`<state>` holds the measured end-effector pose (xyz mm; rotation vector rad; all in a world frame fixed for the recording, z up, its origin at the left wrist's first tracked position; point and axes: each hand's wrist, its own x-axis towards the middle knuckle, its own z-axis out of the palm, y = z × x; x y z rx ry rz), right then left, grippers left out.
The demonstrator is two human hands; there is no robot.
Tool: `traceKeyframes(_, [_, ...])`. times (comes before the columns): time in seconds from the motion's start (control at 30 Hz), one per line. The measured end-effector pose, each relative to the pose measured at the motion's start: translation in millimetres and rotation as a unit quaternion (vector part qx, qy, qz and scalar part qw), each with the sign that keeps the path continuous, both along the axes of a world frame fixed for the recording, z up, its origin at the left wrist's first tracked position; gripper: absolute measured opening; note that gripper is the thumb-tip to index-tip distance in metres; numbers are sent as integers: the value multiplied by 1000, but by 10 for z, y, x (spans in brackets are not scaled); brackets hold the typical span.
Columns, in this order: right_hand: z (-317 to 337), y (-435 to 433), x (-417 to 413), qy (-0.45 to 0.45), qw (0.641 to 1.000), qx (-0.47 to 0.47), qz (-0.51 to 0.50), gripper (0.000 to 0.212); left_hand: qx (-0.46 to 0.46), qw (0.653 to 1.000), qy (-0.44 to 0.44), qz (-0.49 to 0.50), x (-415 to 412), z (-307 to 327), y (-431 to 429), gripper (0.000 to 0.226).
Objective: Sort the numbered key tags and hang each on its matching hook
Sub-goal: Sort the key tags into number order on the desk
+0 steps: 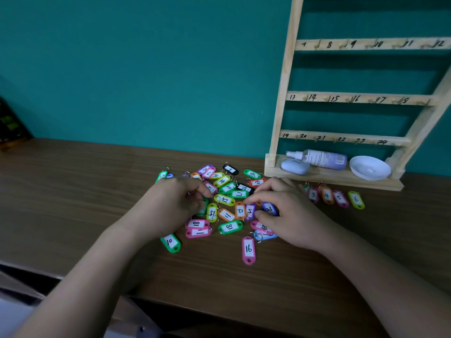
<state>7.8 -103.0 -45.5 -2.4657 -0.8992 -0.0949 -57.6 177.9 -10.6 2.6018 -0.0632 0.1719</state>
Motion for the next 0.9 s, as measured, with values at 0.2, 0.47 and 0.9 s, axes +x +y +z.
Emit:
traceKeyframes(0.2, [8,-15,-8,-14,1000,6,-5,16,-6,999,-4,-39,21,-41,-71,24])
traceKeyframes(0.47, [47,-2,-27,1,1000,-7,-12,18,0,1000,-9,-11,22,-19,-46,20])
traceKeyframes(0.9, [139,3,-114,24,999,4,-30,22,-16,1000,-12,-8,-35,11,-111,10])
